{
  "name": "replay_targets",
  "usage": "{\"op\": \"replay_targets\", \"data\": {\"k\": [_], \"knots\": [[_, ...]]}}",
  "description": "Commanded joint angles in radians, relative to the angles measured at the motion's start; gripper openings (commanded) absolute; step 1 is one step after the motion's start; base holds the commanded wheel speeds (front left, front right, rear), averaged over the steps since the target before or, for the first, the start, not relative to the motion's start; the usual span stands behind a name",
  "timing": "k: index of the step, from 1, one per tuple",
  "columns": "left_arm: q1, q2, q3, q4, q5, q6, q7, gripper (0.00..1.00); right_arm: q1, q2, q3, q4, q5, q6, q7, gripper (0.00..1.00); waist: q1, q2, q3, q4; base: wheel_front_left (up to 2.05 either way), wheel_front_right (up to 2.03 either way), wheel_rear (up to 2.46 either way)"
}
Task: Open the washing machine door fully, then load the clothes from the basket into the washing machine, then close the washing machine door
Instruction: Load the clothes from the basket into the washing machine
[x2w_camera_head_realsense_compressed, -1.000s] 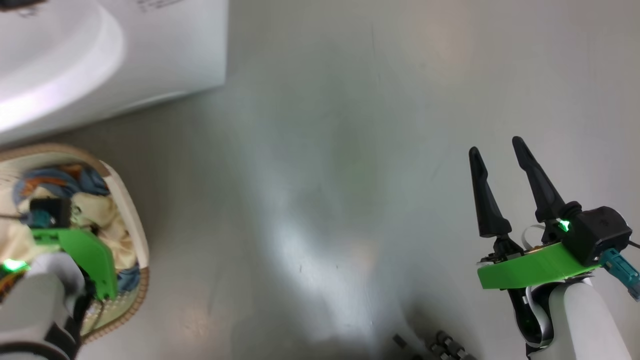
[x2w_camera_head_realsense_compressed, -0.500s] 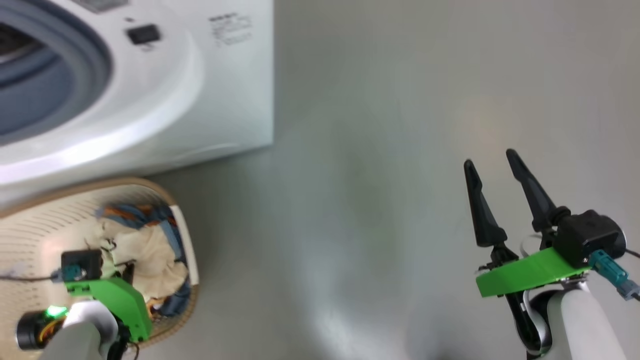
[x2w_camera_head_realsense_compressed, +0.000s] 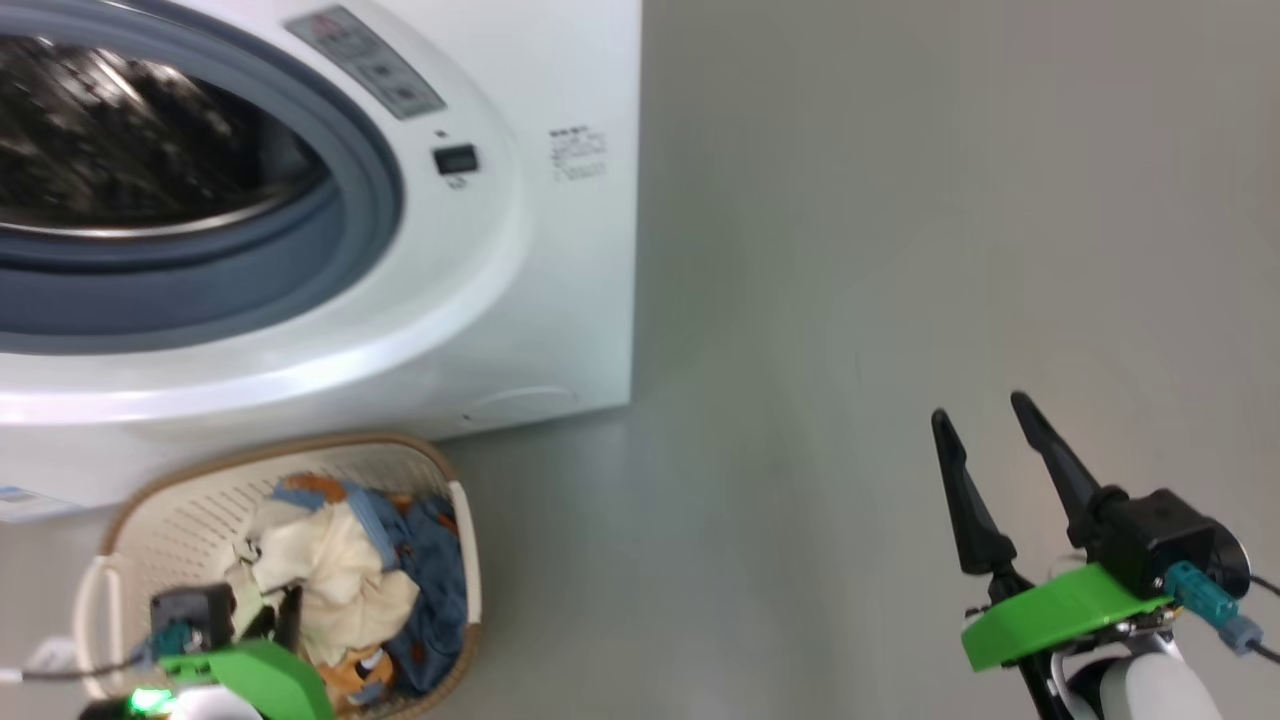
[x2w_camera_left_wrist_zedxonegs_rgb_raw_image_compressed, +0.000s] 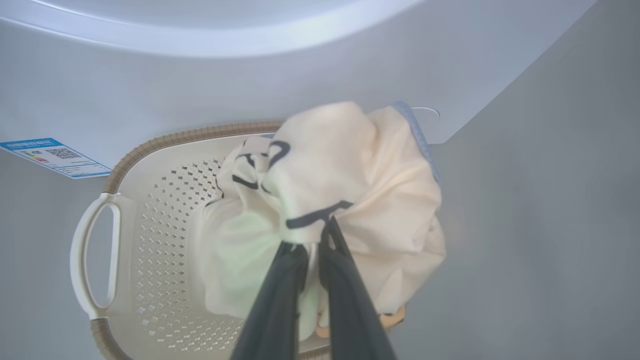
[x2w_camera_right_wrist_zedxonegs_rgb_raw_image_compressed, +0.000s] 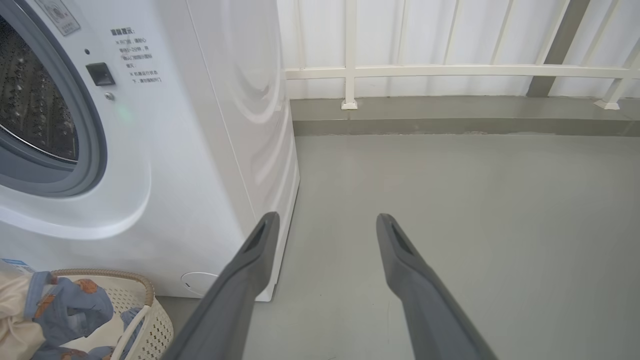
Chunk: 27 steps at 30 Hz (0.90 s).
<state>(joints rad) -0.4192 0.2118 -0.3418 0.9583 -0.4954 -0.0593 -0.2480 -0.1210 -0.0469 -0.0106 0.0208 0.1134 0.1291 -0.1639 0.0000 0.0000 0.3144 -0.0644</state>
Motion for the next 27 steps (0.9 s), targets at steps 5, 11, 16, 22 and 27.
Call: {"op": "replay_targets", "data": {"k": [5,11,16,22,27], "knots": [[0.120,0.031,0.077,-0.173,0.043,0.041,-0.014,0.00,0.043,-0.003,0.013,-0.030,-0.022,0.002,0.016,1.00,0.0000,0.0000,-0.133,0.071,0.00,0.00,0.00],[0.243,0.006,0.133,-0.345,0.078,0.066,-0.014,0.00,0.079,-0.003,0.005,-0.033,-0.014,0.002,0.027,1.00,0.0000,0.0000,-0.207,0.099,0.00,0.00,0.00],[0.332,-0.019,0.176,-0.466,0.100,0.077,-0.014,0.00,0.103,-0.003,0.016,-0.029,-0.005,0.002,0.033,1.00,0.0000,0.0000,-0.259,0.116,0.00,0.00,0.00],[0.417,-0.049,0.214,-0.587,0.135,0.080,-0.014,0.00,0.125,-0.003,0.019,-0.028,0.011,0.002,0.034,1.00,0.0000,0.0000,-0.299,0.128,0.00,0.00,0.00],[0.446,-0.067,0.239,-0.637,0.154,0.076,-0.014,0.00,0.135,-0.003,0.014,-0.027,0.021,0.002,0.031,1.00,0.0000,0.0000,-0.307,0.132,0.00,0.00,0.00]]}}
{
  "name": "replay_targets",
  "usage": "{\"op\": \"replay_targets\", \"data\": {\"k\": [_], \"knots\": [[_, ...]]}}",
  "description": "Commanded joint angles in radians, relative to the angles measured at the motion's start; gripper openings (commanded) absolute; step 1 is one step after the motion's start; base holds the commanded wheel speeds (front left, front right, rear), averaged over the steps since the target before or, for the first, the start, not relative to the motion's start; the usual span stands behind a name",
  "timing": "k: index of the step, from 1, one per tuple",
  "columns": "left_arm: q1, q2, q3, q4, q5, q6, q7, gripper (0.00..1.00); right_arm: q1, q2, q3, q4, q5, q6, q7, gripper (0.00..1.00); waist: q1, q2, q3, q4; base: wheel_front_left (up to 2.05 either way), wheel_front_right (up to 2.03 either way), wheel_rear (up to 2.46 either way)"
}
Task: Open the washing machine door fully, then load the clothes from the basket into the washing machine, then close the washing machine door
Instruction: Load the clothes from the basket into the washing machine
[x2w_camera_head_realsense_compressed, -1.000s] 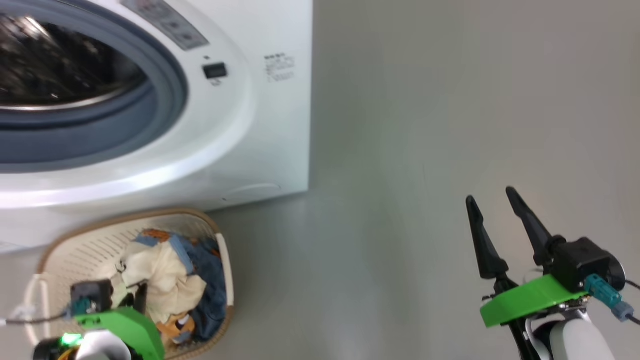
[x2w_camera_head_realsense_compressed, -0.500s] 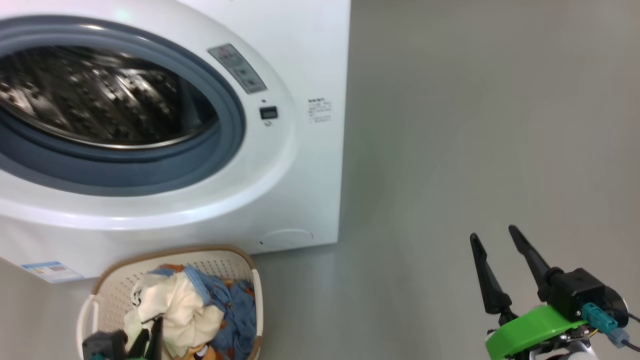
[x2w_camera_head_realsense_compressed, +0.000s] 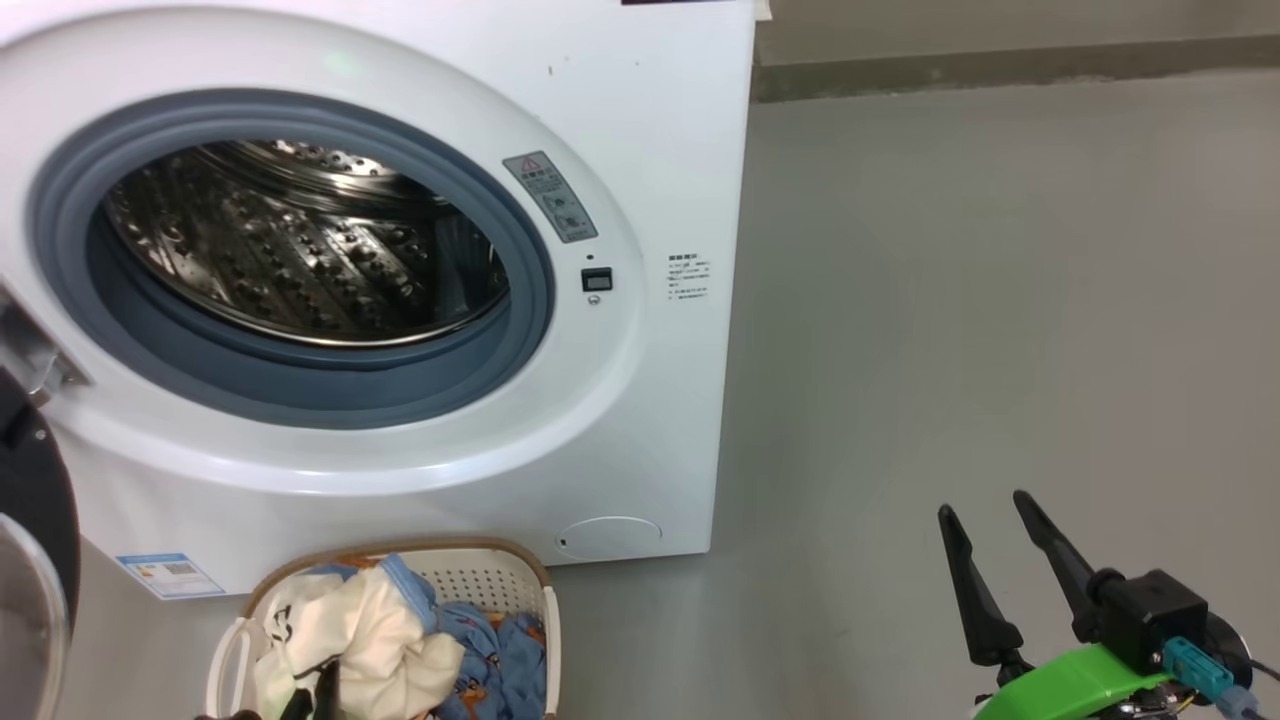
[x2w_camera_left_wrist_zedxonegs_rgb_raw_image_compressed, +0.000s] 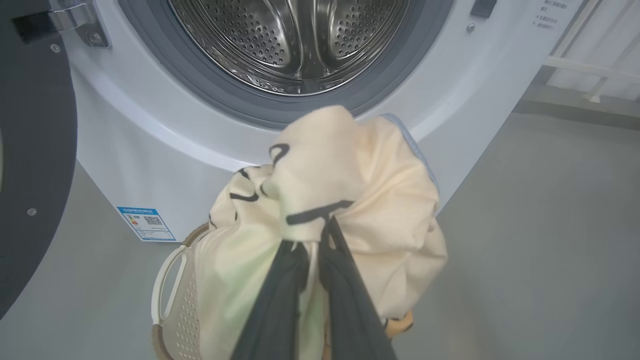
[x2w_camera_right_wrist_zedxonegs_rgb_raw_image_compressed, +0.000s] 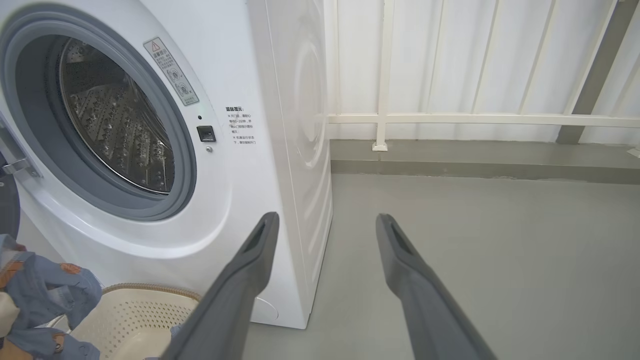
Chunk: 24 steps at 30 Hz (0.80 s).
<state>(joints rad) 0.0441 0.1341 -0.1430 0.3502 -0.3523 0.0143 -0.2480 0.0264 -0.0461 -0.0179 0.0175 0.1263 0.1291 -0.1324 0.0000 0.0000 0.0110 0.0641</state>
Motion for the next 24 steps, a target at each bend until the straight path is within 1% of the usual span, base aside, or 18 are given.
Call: {"op": "replay_targets", "data": {"k": [1,24], "knots": [[-0.014,0.008,0.045,-0.035,0.014,0.001,-0.014,0.00,-0.011,-0.004,0.021,-0.024,0.010,0.002,-0.001,1.00,0.0000,0.0000,-0.003,0.005,0.00,0.00,0.00],[-0.015,-0.043,0.117,-0.062,0.073,-0.043,-0.014,0.00,-0.018,-0.004,0.023,-0.025,0.009,0.002,-0.002,1.00,0.0000,0.0000,0.017,0.004,0.00,0.00,0.00]]}}
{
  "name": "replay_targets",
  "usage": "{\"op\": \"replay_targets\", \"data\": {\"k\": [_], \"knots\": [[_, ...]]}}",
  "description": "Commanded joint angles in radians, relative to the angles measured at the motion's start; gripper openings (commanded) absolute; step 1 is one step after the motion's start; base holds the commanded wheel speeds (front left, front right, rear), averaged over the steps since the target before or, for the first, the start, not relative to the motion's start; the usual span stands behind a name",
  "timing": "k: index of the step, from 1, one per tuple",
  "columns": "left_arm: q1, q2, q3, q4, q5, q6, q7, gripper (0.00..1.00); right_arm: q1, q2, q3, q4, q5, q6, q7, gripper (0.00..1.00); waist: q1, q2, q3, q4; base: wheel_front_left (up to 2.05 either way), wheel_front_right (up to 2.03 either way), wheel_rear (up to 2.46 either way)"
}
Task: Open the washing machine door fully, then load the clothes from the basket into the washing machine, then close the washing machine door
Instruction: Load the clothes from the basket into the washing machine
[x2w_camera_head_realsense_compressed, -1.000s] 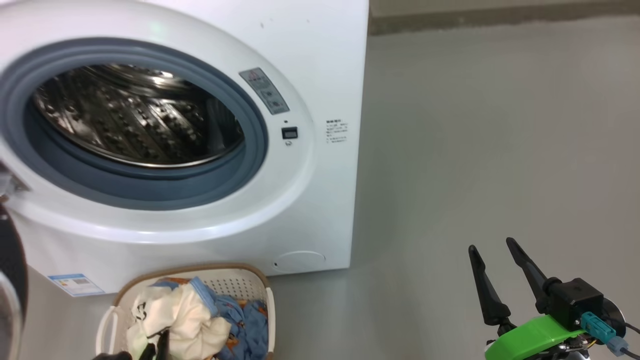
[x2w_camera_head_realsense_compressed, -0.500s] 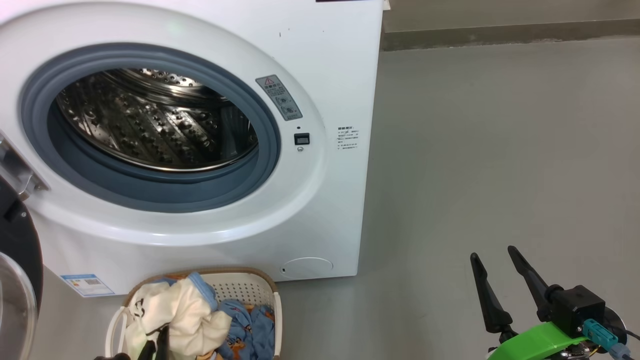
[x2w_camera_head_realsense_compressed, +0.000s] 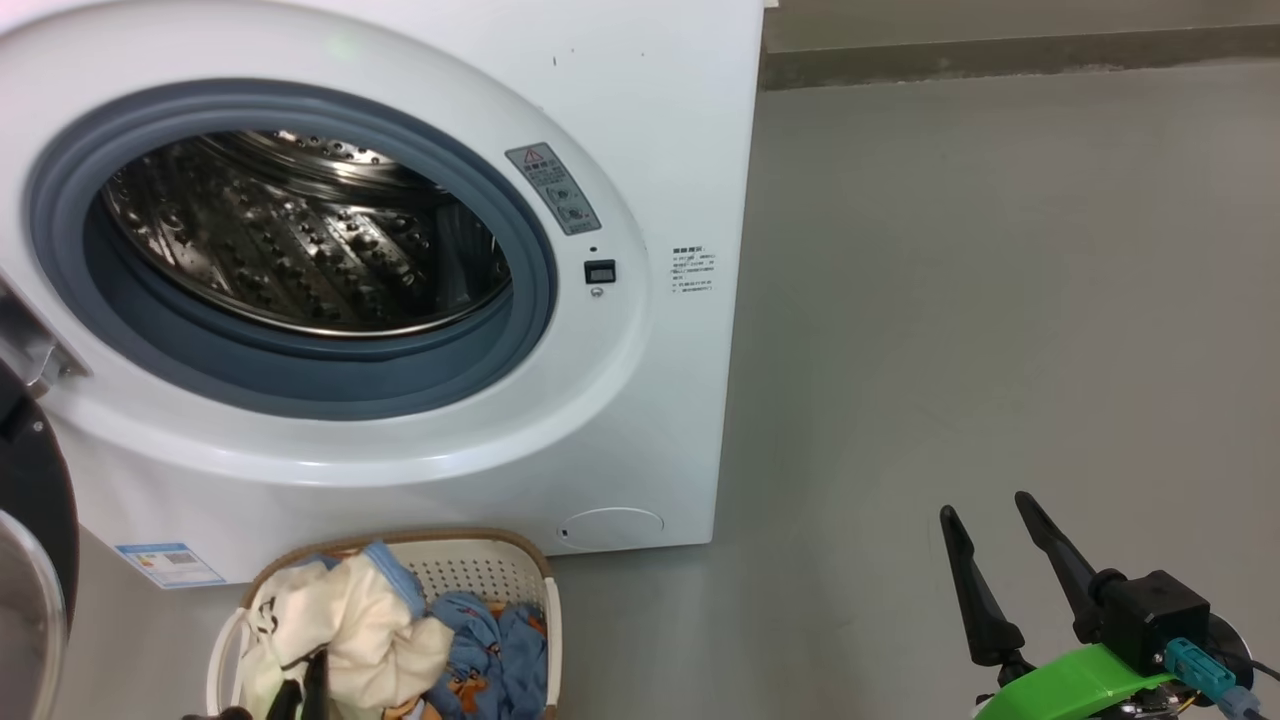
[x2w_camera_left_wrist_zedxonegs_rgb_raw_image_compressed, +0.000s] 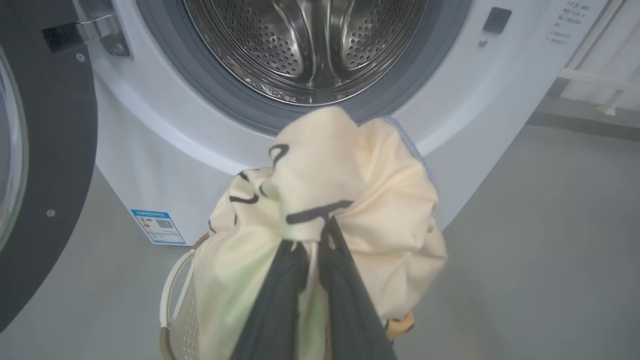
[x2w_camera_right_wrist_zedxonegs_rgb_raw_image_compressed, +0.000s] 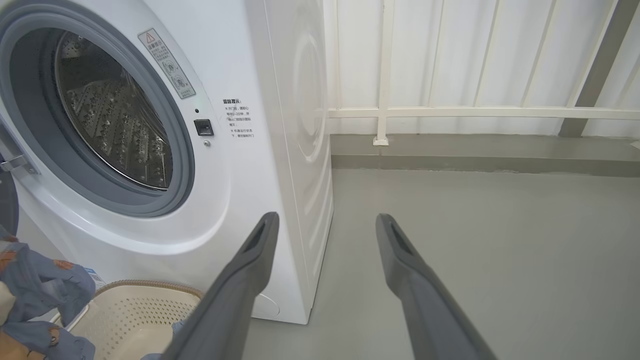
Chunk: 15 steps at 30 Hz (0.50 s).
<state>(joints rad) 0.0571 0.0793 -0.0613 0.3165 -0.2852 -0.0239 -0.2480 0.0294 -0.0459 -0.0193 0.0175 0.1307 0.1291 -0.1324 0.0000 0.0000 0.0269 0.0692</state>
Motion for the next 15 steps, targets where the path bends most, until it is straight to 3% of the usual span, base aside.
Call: {"op": "replay_targets", "data": {"k": [1,15], "knots": [[-0.031,0.010,0.040,-0.032,0.007,-0.006,-0.014,0.00,-0.022,-0.004,0.024,-0.026,0.004,0.002,-0.002,1.00,0.0000,0.0000,0.004,-0.002,0.00,0.00,0.00],[-0.218,0.006,0.139,-0.105,0.008,-0.049,-0.014,0.00,-0.069,-0.004,0.021,-0.074,-0.025,0.002,0.013,1.00,0.0000,0.0000,0.200,-0.027,0.00,0.00,0.00]]}}
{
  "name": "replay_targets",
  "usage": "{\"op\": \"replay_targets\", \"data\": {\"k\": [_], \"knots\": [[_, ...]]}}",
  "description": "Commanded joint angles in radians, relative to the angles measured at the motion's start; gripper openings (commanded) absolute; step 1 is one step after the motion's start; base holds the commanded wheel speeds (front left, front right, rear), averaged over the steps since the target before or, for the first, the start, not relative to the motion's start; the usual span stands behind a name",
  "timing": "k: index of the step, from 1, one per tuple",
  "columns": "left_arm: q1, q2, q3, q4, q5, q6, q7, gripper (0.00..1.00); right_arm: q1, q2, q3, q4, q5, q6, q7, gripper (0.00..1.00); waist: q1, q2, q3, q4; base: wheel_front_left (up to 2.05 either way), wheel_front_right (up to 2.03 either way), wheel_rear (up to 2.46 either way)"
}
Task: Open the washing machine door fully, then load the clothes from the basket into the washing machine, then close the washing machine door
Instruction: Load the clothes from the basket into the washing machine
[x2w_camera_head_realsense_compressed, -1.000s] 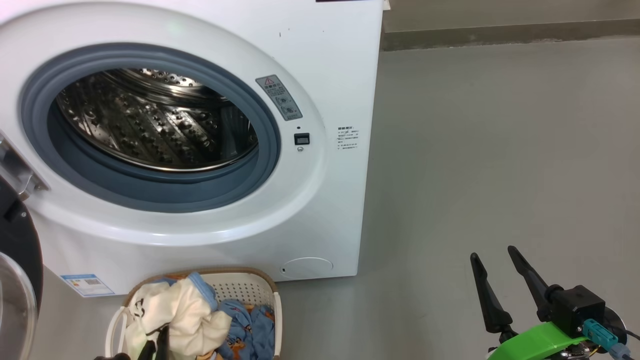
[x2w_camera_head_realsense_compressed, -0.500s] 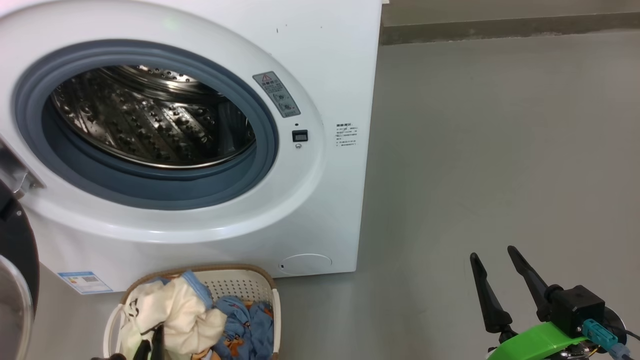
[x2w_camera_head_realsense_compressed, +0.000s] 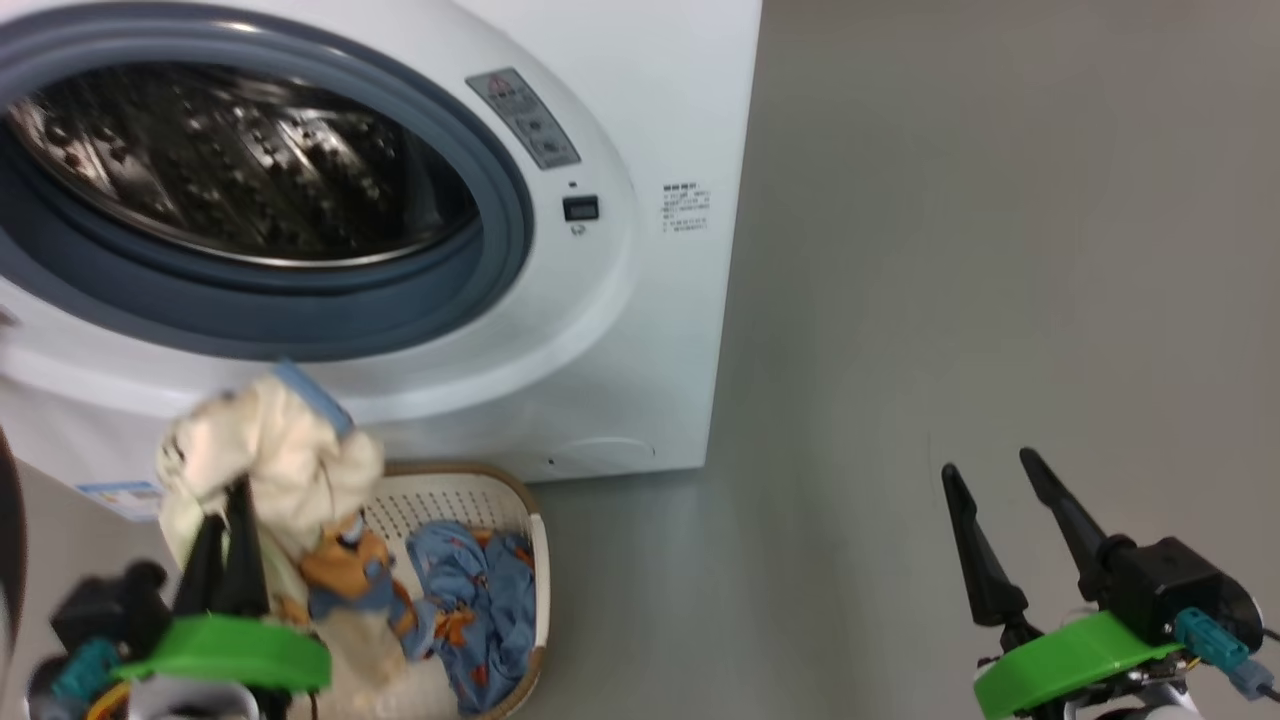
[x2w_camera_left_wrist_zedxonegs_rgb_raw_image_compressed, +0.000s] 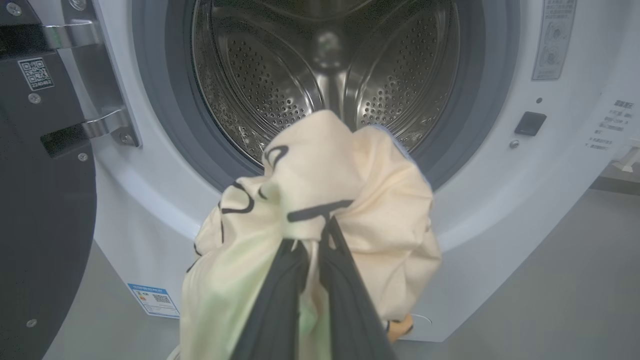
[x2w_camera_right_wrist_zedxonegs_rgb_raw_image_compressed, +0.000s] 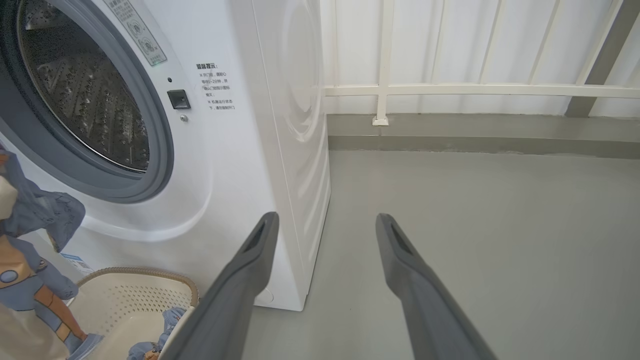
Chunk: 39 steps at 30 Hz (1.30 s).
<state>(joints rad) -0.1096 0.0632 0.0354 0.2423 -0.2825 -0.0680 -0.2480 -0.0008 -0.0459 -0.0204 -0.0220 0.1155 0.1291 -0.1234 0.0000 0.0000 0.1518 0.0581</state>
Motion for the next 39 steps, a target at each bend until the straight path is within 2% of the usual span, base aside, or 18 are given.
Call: {"op": "replay_targets", "data": {"k": [1,8,21,30,39], "knots": [[-0.077,0.025,0.049,-0.031,0.003,-0.008,-0.014,0.00,-0.045,-0.004,0.022,-0.039,-0.014,0.002,0.004,1.00,0.0000,0.0000,0.095,-0.020,0.00,0.00,0.00],[-0.291,0.077,0.093,-0.011,-0.006,-0.025,-0.014,0.00,-0.088,-0.004,0.015,-0.070,-0.032,0.002,0.004,1.00,0.0000,0.0000,0.236,-0.062,0.00,0.00,0.00],[-0.692,0.264,0.131,0.168,-0.025,-0.044,0.012,0.00,-0.149,-0.004,0.022,-0.061,-0.013,0.002,-0.039,1.00,0.0000,0.0000,0.429,-0.157,0.00,0.00,0.00],[-0.965,0.416,0.071,0.329,-0.025,-0.059,0.086,0.00,-0.199,-0.004,0.046,-0.021,0.018,0.002,-0.083,1.00,0.0000,0.0000,0.543,-0.221,0.00,0.00,0.00],[-1.179,0.506,-0.016,0.477,-0.041,-0.062,0.106,0.00,-0.243,-0.004,0.077,0.023,0.047,0.002,-0.118,1.00,0.0000,0.0000,0.617,-0.275,0.00,0.00,0.00]]}}
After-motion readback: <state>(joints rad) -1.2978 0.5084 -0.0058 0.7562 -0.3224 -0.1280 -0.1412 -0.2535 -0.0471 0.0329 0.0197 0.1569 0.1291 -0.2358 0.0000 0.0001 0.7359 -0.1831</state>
